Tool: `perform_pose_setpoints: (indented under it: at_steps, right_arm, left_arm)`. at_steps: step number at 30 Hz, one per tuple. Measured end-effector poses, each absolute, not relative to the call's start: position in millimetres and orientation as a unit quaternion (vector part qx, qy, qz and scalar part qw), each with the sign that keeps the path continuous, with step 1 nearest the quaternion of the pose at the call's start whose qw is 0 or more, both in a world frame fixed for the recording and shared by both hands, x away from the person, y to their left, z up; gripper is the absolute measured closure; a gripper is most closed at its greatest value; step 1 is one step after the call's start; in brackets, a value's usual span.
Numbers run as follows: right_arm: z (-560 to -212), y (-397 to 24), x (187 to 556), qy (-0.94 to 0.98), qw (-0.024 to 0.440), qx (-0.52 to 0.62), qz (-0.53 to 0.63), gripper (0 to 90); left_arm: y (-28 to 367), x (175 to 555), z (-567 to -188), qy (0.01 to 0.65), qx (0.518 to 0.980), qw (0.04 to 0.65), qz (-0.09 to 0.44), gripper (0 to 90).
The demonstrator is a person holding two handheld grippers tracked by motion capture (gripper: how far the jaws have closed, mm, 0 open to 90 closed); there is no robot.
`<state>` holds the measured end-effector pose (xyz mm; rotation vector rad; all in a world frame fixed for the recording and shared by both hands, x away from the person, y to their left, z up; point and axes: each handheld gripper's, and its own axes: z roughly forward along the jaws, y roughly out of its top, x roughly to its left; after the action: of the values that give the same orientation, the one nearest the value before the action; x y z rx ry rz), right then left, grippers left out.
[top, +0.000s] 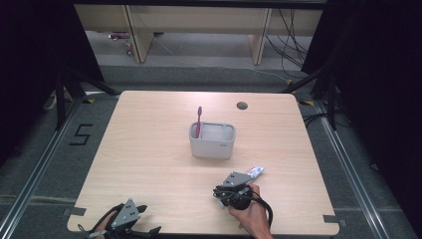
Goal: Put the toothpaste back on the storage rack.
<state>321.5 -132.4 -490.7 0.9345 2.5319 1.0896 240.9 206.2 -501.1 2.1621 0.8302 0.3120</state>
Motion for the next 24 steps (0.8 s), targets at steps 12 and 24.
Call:
perform_pose_setpoints:
  at_steps: [12,24]
  right_arm:
    - [-494.7,-130.4,317.9,0.869,0.115,0.312,0.366,81.8]
    - [-494.7,-132.5,316.1,0.876,0.106,0.304,0.36,82.2]
  left_arm:
    - [207.2,240.9,-500.2,0.328,0.852,0.388,0.128,18.9]
    - [207.5,240.7,-500.6,0.329,0.851,0.388,0.13,18.9]
